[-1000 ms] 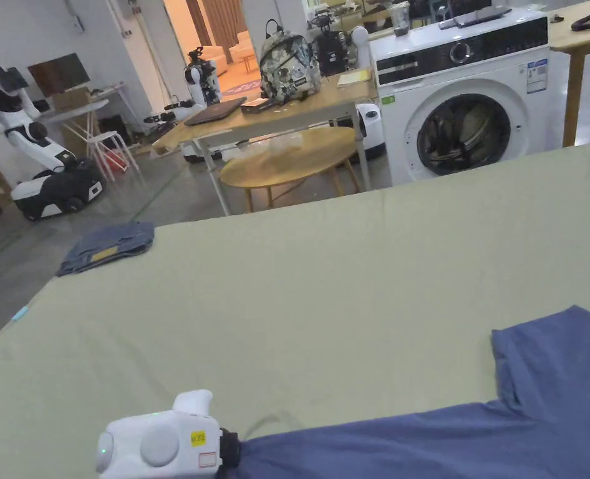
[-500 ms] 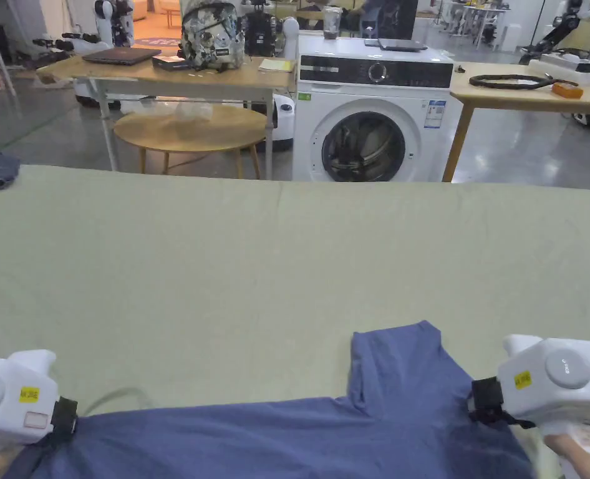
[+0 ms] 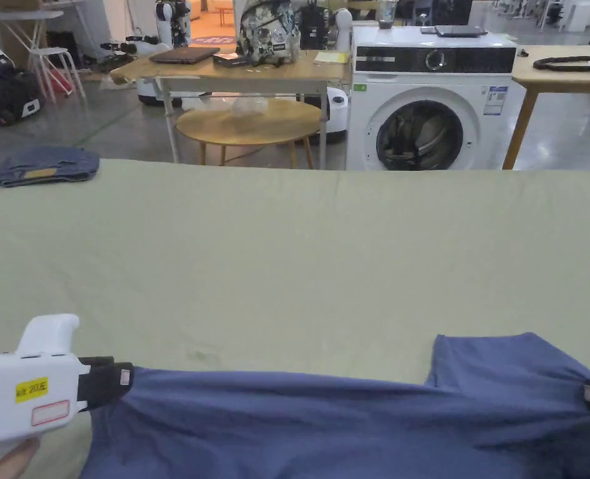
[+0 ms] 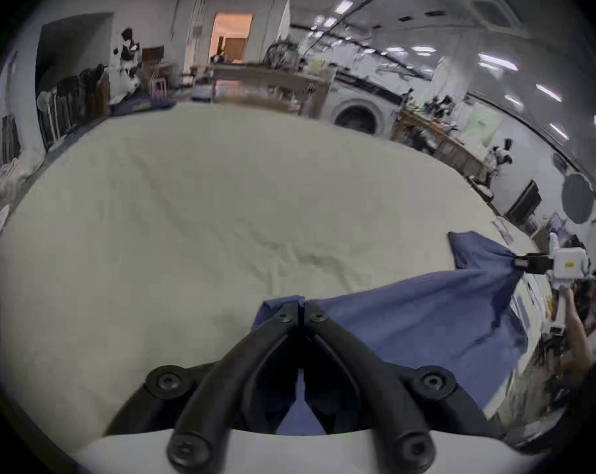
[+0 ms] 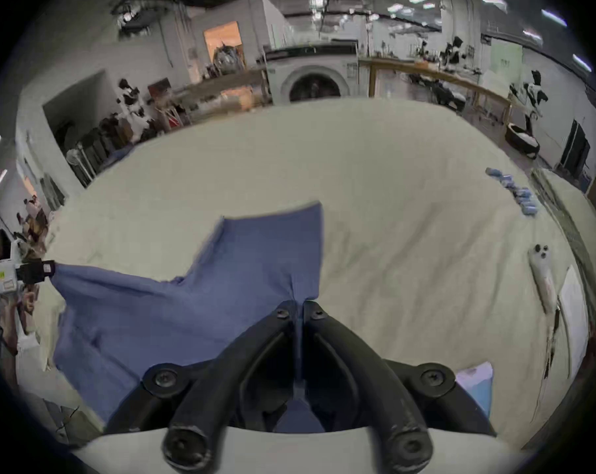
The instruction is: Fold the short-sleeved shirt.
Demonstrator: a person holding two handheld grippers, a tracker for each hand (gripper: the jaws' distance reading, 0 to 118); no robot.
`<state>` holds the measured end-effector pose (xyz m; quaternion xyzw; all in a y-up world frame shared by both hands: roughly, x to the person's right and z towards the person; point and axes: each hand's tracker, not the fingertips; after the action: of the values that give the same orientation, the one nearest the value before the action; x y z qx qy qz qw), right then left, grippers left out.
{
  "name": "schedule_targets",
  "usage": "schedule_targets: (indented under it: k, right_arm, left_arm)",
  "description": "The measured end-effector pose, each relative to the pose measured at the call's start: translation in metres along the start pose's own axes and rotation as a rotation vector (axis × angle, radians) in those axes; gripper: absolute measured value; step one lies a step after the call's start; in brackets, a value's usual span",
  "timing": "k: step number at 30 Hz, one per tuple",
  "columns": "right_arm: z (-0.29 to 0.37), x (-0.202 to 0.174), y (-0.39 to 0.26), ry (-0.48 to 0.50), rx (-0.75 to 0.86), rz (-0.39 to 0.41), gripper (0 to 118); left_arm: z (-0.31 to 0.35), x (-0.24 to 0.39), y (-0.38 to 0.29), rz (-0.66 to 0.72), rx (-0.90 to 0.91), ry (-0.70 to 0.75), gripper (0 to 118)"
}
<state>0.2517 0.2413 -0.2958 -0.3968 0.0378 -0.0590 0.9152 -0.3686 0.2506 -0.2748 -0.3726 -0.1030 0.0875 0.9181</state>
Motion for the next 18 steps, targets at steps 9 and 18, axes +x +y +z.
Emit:
schedule_targets:
  k: [9, 18]
  right_arm:
    - [0.096, 0.003, -0.141, -0.066, 0.013, -0.076, 2]
    - [0.072, -0.004, -0.192, -0.137, -0.040, -0.060, 2]
  left_arm:
    - [0.086, 0.008, -0.130, 0.076, -0.021, 0.024, 0]
    - [0.060, 0.005, -0.177, 0.025, -0.091, 0.063, 0]
